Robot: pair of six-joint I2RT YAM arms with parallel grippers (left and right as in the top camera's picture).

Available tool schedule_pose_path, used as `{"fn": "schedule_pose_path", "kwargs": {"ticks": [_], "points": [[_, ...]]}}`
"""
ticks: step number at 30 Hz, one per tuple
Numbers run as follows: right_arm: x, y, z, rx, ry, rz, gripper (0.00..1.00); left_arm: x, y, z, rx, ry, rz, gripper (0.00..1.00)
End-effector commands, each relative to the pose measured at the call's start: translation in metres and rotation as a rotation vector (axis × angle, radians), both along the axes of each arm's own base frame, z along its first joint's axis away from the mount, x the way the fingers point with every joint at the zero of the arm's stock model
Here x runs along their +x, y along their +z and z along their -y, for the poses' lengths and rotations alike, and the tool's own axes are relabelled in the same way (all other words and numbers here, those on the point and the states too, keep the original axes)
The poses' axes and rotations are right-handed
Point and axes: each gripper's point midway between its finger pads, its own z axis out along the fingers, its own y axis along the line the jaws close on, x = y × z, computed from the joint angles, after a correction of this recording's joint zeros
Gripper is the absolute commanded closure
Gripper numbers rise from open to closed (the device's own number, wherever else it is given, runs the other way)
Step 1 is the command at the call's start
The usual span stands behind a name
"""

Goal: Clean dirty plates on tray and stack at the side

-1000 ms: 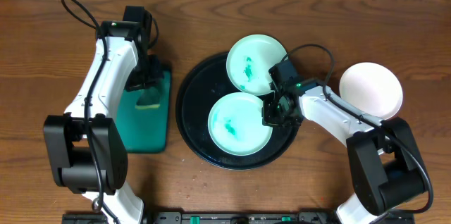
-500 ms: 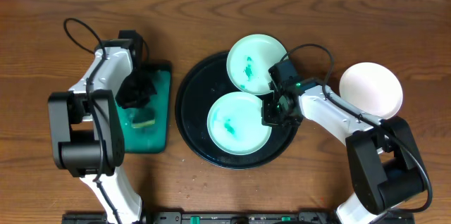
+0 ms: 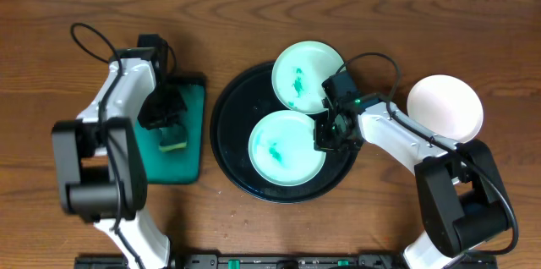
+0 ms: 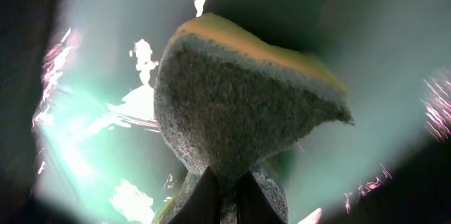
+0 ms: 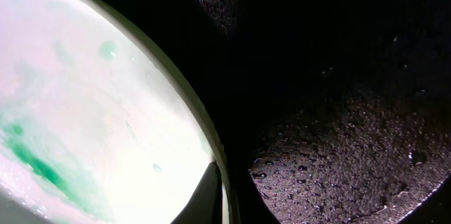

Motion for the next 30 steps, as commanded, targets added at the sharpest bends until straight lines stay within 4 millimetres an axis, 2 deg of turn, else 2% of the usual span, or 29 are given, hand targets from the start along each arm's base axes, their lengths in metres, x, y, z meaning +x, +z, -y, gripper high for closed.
{"fn": "schedule_pose_path", "kwargs": {"ticks": [1,3,5,6,12,16,21,26,30], "points": [[-0.019,-0.029,0.007,-0.069,0.021,-0.074,0.99,-0.002,0.048,0.002,-0.007,0.022,0.112,0.94],[-0.018,-0.029,0.007,-0.069,0.021,-0.074,0.99,-0.011,0.069,0.009,-0.011,-0.003,0.137,0.93],[-0.018,-0.029,0.007,-0.068,0.021,-0.073,0.99,-0.014,0.08,0.024,-0.053,-0.062,0.162,0.93],[-0.017,-0.029,0.006,-0.066,0.025,-0.067,0.99,-0.015,0.09,0.046,-0.124,-0.117,0.192,0.93],[-0.009,-0.027,0.002,-0.052,0.089,-0.014,0.99,-0.029,0.1,0.11,-0.303,-0.249,0.185,0.93],[-0.001,-0.017,-0.001,-0.05,0.1,0.038,0.99,-0.038,0.101,0.14,-0.318,-0.342,0.176,0.93],[0.011,0.0,0.01,-0.141,0.1,0.141,0.99,-0.043,0.1,0.162,-0.327,-0.381,0.174,0.93],[0.01,0.0,0.023,-0.236,0.088,0.153,0.99,-0.044,0.092,0.168,-0.327,-0.393,0.149,0.93],[0.0,0.0,0.004,-0.135,0.107,0.108,0.99,-0.044,0.079,0.175,-0.327,-0.409,0.115,0.93]]}}
